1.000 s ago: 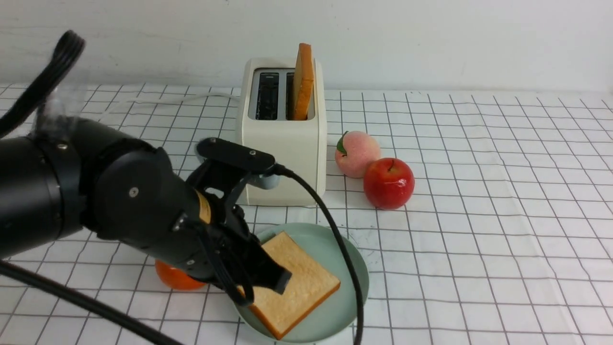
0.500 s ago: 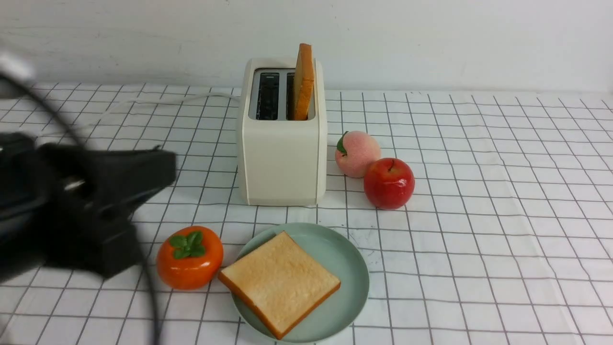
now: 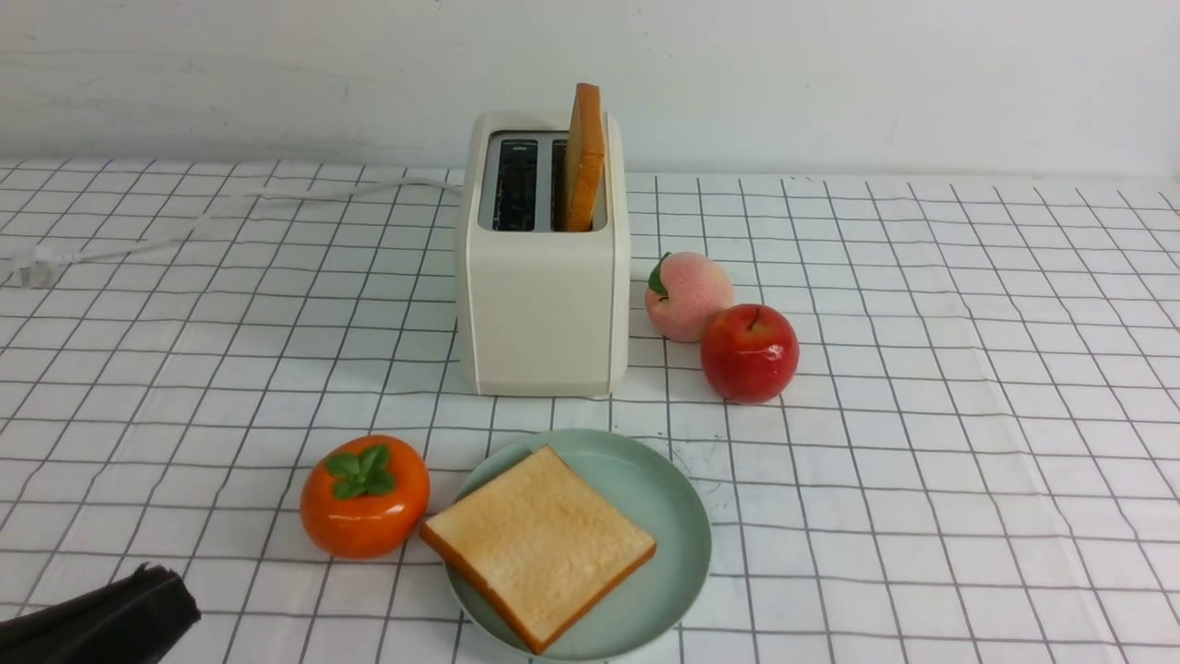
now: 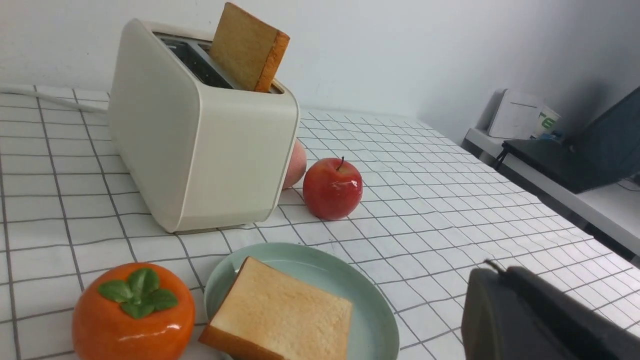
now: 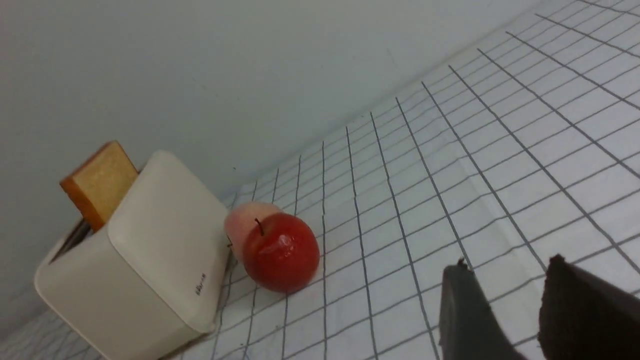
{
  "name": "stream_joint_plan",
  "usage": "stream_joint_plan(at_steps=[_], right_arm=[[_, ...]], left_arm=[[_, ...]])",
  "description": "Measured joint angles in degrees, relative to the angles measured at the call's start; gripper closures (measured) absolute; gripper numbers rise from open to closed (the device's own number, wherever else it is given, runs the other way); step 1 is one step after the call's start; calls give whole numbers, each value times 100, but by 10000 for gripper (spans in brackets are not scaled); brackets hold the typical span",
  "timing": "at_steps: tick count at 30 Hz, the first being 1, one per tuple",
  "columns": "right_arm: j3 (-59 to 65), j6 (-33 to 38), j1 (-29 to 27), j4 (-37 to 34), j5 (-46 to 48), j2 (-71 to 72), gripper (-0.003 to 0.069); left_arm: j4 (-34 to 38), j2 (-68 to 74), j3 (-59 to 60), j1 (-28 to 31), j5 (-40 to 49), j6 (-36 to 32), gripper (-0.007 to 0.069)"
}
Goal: Take toasted bread from bread machine on white checkered table place on plate.
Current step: 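Grasp the toast slice in the toaster and pull it up out of the slot with the right gripper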
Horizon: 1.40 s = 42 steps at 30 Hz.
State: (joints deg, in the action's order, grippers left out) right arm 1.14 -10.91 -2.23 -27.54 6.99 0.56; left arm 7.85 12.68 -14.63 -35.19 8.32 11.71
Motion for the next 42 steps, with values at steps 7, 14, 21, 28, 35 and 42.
stream_joint_plan(at_steps=[7,14,21,28,35,42], right_arm=[[-1891,698,228,-161,2378,-1088,580],[-4536,1717,304,-107,5635,-3878,608],[-6498,1595,1109,203,6014,-6136,608],[-8752,328,3055,1876,5828,-8150,604],[-11264,-931,3785,3012,5668,-10144,470],[-12790,-1043,3791,2964,5068,-11659,218]], left_arm=[[-10,331,-464,0,335,0,638],[-47,338,-480,0,359,-5,638],[-42,338,-480,0,359,-5,638],[-42,338,-480,0,359,-5,638],[-42,338,-480,0,359,-16,638],[-42,338,-480,0,421,-16,638]])
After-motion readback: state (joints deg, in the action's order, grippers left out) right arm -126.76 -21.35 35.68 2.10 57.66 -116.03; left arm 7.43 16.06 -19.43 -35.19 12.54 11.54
